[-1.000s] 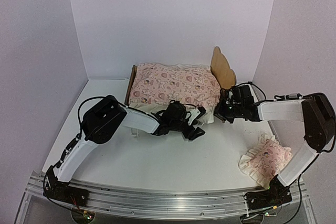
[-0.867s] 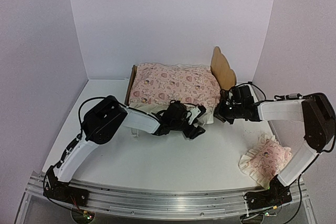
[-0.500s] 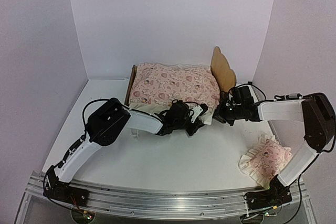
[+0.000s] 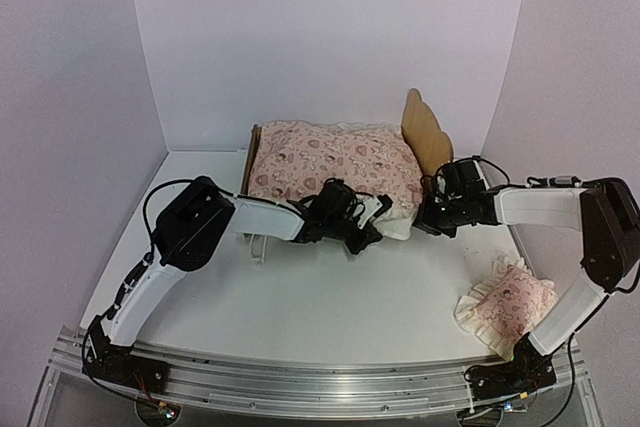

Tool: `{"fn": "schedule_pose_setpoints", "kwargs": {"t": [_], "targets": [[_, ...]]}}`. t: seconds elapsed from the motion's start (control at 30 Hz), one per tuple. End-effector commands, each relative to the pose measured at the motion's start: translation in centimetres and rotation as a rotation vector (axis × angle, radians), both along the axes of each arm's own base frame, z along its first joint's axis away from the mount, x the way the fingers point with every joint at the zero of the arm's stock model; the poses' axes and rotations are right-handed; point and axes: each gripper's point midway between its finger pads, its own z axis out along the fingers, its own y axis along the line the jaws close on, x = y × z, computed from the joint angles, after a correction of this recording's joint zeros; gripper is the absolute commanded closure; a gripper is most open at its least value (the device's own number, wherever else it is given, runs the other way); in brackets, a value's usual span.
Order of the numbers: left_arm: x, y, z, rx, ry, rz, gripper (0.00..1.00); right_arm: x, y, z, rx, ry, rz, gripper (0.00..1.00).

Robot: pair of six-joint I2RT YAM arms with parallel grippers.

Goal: Set up the pet bed

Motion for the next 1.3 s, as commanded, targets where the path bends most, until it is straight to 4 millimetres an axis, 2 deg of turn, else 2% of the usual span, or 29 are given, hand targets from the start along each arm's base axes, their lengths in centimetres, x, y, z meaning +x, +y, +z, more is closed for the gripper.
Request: {"fn": "schedule_pose_setpoints", "kwargs": {"t": [0.0, 0.13, 0.23, 0.3, 0.47, 0.57, 0.6, 0.7, 0.8, 0.97, 1.07, 1.27], "targets": [[1.6, 2.5, 3.8, 0.017, -0.009, -0.005, 1.00, 2.1, -4.8, 2.4, -0.123, -0.075, -0.128, 1.00], [1.1, 2.6, 3.5, 0.027, 0.003, -0.024, 1.00, 2.5, -6.3, 3.4, -0.155, -0.102, -0.160, 1.00], [1.1, 2.8, 3.1, 0.040, 0.002, -0.029, 1.00, 2.5, -6.3, 4.0, -0.153, -0.116, -0.150, 1.00], [1.1, 2.9, 2.9, 0.046, 0.002, -0.034, 1.00, 2.4, -5.4, 3.6, -0.126, -0.097, -0.112, 1.00], [0.1, 2.2, 3.5, 0.015, 0.009, -0.093, 1.00, 1.3, -2.6, 0.4, 0.004, 0.024, -0.026, 1.00], [-0.3, 1.5, 4.0, -0.013, 0.008, -0.121, 1.00, 1.1, -1.4, -0.2, 0.062, 0.059, 0.005, 0.99], [-0.5, 1.2, 4.0, -0.023, 0.008, -0.130, 1.00, 1.1, -1.2, -0.1, 0.068, 0.061, 0.014, 0.95], [-0.7, 0.9, 3.4, -0.035, 0.020, -0.137, 1.00, 0.8, -0.9, 0.5, 0.080, 0.048, 0.046, 0.78], [-0.6, 0.7, 3.1, -0.053, 0.014, -0.135, 1.00, 0.4, -0.1, 1.8, 0.112, 0.029, 0.098, 0.70], [-0.3, 0.6, 2.5, -0.053, 0.017, -0.118, 1.00, -0.6, 1.4, 3.7, 0.183, 0.007, 0.185, 0.61], [-0.1, 0.5, 2.5, -0.055, 0.009, -0.113, 1.00, -0.3, 2.1, 4.1, 0.193, -0.008, 0.207, 0.57], [0.0, 0.4, 2.4, -0.054, 0.003, -0.107, 1.00, 1.1, 6.3, 6.1, 0.224, -0.097, 0.322, 0.58]]}}
